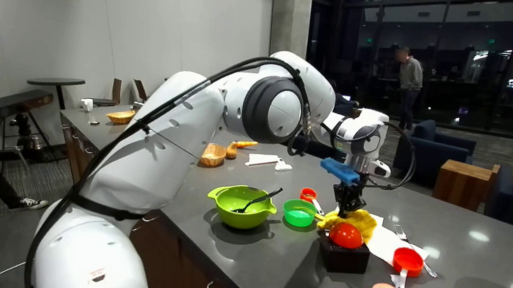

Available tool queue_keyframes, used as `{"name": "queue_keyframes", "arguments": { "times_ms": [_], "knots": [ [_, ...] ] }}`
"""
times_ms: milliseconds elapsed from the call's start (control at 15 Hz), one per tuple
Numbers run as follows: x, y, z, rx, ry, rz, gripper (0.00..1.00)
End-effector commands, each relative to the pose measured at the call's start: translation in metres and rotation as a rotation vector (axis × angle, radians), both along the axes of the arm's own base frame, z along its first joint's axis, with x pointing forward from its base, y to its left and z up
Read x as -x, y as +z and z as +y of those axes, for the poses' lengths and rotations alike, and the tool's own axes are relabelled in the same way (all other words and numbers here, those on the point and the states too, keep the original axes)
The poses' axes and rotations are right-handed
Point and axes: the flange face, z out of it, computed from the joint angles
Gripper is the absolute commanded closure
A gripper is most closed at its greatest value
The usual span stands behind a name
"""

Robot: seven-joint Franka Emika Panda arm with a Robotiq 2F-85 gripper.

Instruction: Place the orange knitted item to the right of the green bowl

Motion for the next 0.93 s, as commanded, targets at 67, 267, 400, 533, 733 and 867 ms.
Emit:
{"name": "queue_keyframes", "arguments": {
  "times_ms": [67, 267, 400, 533, 733, 867],
  "knots": [
    [0.003, 0.016, 0.000, -0.008, 0.008, -0.012, 0.99],
    [0.006, 0.040, -0.002, 0.009, -0.005, -0.024, 0.99],
    [0.010, 0.064, -0.002, 0.027, -0.014, -0.040, 0.99],
    [0.016, 0.089, -0.002, 0.031, -0.030, -0.046, 0.99],
    [0.027, 0.126, 0.000, 0.030, -0.053, -0.047, 0.99],
    [0.034, 0.150, 0.003, 0.030, -0.066, -0.052, 0.99]
  ]
}}
